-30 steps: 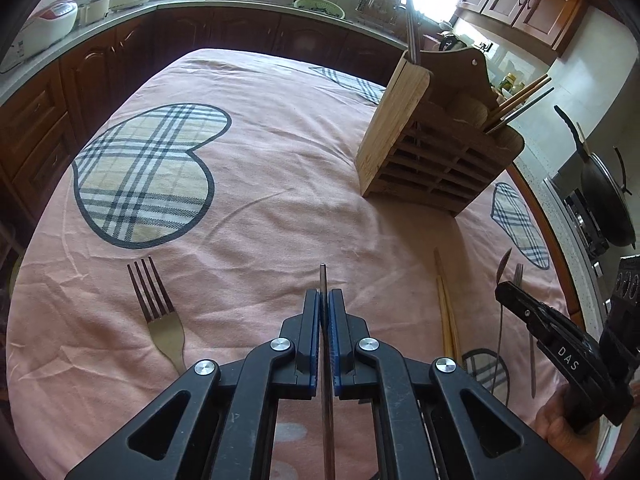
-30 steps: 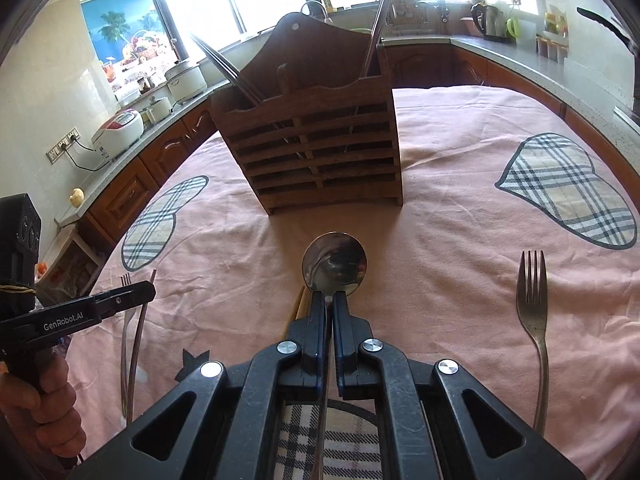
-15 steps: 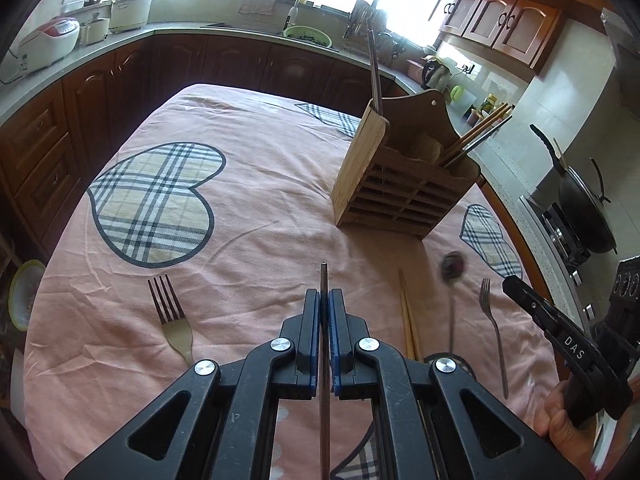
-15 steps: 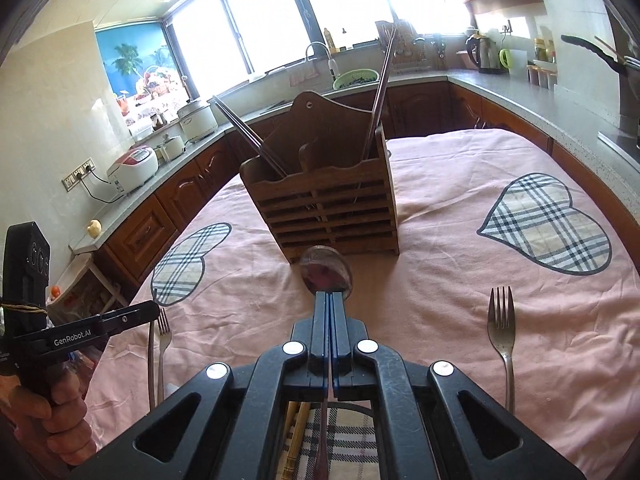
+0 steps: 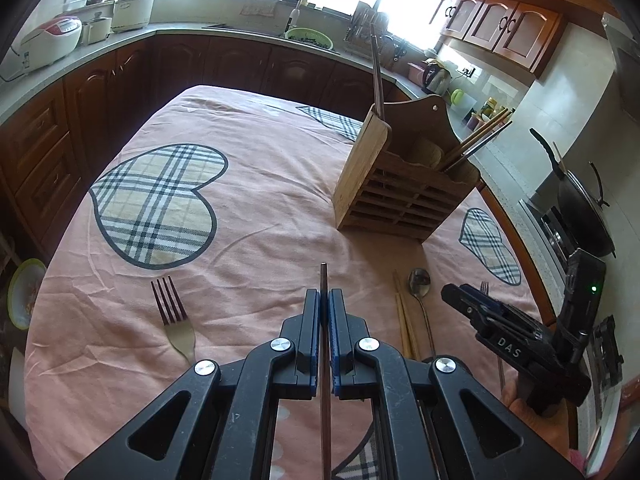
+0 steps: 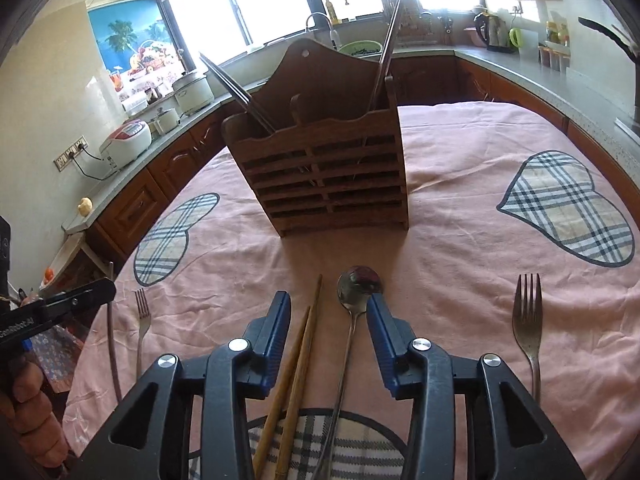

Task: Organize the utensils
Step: 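Lift the held chopstick and spoon upright and lower them into the utensil holder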

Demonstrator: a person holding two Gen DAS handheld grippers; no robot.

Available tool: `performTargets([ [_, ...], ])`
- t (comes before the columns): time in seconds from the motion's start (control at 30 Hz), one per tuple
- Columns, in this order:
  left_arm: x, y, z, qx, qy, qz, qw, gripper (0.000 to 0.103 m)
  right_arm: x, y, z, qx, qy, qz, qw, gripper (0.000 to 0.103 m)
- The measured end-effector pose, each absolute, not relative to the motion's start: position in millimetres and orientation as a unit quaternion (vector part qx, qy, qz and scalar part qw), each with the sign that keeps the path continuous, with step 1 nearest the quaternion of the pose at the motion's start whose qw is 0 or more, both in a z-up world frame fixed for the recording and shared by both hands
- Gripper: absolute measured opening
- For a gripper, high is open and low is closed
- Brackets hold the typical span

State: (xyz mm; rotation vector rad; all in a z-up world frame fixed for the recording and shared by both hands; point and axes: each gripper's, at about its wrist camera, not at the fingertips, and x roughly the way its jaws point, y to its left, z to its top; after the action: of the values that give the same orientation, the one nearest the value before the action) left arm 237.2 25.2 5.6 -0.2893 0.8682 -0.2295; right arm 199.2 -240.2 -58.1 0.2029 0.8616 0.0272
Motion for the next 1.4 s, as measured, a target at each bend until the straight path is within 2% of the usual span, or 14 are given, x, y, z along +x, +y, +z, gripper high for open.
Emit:
performTargets([
  [0.4,259,25,-9,-0.147,0.430,-0.106,0.884,0.003,243,-261,-101,0.116,0.462,0.004,0.879,0.042],
  [0.43,260,25,-9,-0.147,0.430,-0.106,0.884,0.003,244,-263,-104,0.118,0.464,0.003,0.878,0.038],
  [0.53,263,26,-10,-0.149,0.430,-0.105,0.884,0.003,244,-264,-102,0.115,0.460,0.000,0.881,0.010],
  [0.63,264,26,-10,-0.149,0.430,-0.104,0.884,0.003,241,-267,-98,0.121,0.453,0.002,0.883,0.005],
  [0.87,256,22,0,-0.147,0.420,-0.109,0.889,0.003,224,-271,-74,0.124,0.425,0.004,0.897,0.003],
  [1.4,214,26,51,-0.140,0.366,-0.128,0.911,0.003,171,-255,23,0.059,0.297,-0.018,0.953,0.003],
])
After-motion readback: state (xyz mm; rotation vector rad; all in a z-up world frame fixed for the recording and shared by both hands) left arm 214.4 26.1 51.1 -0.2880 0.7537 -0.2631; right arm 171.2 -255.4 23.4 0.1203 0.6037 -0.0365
